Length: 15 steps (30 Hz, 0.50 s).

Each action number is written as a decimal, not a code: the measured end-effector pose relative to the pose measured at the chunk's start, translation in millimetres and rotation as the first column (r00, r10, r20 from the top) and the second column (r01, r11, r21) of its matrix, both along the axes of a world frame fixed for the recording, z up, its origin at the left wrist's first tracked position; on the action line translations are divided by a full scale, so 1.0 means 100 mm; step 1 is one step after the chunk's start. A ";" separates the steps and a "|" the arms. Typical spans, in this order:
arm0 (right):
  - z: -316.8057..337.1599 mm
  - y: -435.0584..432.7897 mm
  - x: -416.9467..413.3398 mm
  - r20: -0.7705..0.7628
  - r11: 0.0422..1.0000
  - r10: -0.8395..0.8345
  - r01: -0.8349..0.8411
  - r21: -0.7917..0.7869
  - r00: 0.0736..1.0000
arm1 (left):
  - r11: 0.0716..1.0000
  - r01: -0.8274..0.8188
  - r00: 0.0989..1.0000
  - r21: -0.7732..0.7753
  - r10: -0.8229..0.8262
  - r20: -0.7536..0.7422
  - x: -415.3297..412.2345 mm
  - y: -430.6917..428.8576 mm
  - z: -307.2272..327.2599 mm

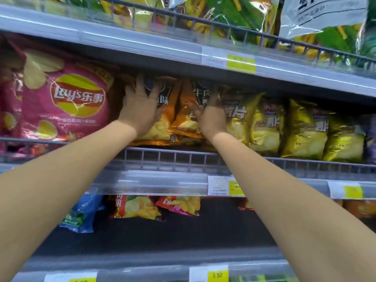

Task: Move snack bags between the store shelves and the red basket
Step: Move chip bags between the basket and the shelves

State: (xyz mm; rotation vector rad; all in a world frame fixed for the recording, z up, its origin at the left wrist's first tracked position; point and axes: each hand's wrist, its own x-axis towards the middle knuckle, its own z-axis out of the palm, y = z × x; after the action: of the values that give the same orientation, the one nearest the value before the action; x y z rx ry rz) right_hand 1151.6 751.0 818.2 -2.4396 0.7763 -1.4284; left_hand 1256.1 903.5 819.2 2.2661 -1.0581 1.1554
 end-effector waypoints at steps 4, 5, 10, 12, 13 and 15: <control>-0.01 -0.03 0.04 -0.074 0.999 0.018 -0.016 0.030 0.997 | 1.000 -0.002 0.997 0.021 0.004 -0.077 0.05 0.00 -0.03; -0.02 -0.03 0.05 -0.123 0.999 0.014 -0.008 0.046 0.992 | 0.999 0.004 0.994 0.034 0.000 -0.108 0.05 -0.01 -0.03; -0.05 -0.08 0.05 -0.336 0.995 0.031 0.001 0.096 0.941 | 0.988 0.082 0.956 0.131 -0.040 -0.291 0.08 0.05 -0.07; -0.04 -0.08 0.01 -0.389 0.996 0.021 0.012 0.083 0.921 | 0.981 0.075 0.947 0.179 -0.014 -0.322 0.05 0.08 -0.06; -0.03 -0.09 -0.02 -0.416 0.997 0.014 0.019 0.075 0.909 | 0.978 0.077 0.944 0.195 -0.008 -0.330 0.05 0.10 -0.05; 0.00 -0.07 -0.09 -0.457 0.998 -0.002 0.032 0.059 0.889 | 0.972 0.089 0.942 0.219 -0.011 -0.336 0.06 0.16 -0.02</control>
State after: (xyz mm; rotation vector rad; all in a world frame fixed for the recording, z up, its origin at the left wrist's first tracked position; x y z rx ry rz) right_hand 1142.4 743.8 817.8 -2.7570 0.9169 -0.8117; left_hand 1261.7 919.0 817.5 2.4803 -1.1516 0.6186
